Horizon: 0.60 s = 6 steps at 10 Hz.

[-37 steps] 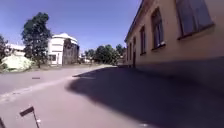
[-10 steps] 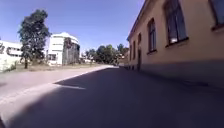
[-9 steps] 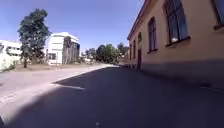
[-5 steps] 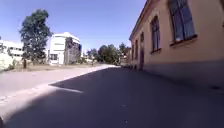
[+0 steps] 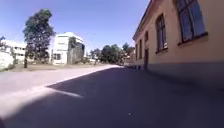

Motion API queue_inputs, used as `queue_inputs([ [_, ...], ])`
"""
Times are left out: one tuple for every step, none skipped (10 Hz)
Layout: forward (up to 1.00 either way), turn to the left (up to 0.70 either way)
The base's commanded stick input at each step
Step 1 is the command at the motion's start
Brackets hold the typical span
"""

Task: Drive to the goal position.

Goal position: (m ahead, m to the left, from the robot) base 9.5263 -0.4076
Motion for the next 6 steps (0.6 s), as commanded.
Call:
queue_inputs([
  [0.70, 0.00],
  [0.70, 0.00],
  [0.70, 0.00],
  [0.70, 0.00],
  [0.70, 0.00],
  [0.70, 0.00],
])
